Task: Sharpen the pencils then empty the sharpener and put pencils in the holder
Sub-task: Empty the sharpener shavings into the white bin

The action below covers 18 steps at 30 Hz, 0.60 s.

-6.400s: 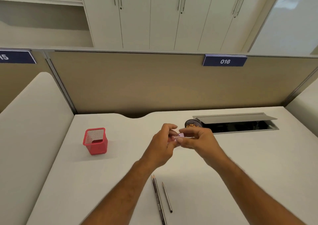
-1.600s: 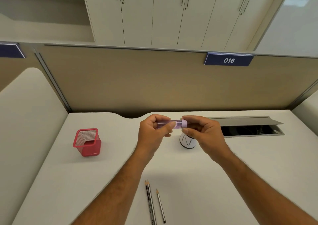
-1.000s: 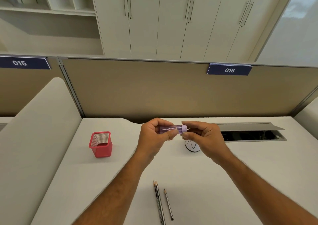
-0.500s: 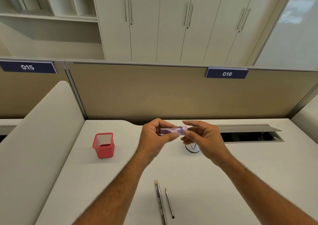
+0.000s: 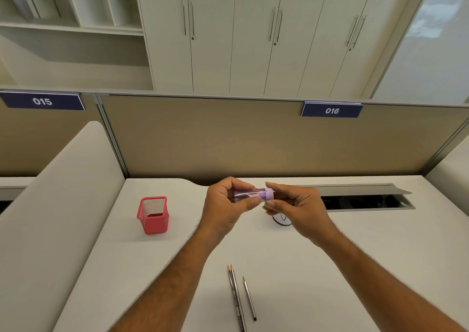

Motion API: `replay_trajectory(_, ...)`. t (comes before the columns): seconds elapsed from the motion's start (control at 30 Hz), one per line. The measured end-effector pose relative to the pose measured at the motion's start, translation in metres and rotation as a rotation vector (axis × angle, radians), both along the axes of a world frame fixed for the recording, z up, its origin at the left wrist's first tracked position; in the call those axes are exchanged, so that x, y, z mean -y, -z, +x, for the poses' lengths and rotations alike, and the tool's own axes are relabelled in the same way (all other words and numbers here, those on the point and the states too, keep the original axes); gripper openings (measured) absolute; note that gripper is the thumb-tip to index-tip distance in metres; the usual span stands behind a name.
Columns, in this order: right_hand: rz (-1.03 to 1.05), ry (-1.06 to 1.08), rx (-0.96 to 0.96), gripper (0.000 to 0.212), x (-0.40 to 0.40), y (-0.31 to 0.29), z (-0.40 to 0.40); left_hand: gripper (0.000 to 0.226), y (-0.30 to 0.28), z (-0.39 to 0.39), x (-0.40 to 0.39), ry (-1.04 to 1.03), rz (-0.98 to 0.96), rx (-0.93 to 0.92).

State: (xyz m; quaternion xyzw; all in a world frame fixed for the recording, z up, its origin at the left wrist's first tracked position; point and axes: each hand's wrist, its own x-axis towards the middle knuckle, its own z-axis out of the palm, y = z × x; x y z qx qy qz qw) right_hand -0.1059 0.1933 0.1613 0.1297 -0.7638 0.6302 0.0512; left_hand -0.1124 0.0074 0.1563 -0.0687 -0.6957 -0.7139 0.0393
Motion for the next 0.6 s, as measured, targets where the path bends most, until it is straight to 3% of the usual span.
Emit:
replay_trajectory(0.33, 0.005, -0.017, -0.004, 0.039, 0.007, 0.010, -0.002, 0.023, 0.010, -0.001, 0.008, -0.001, -0.012, 0.031)
replay_trajectory(0.5, 0.406, -0.055, -0.201, 0.019, 0.005, 0.027, 0.004, 0.029, 0.017, -0.001, 0.014, 0.051, -0.118, 0.057)
replay_trajectory(0.6, 0.504, -0.059, -0.185, 0.025, 0.011, 0.052, 0.015, 0.049, 0.029, 0.004, 0.014, 0.086, -0.164, 0.122)
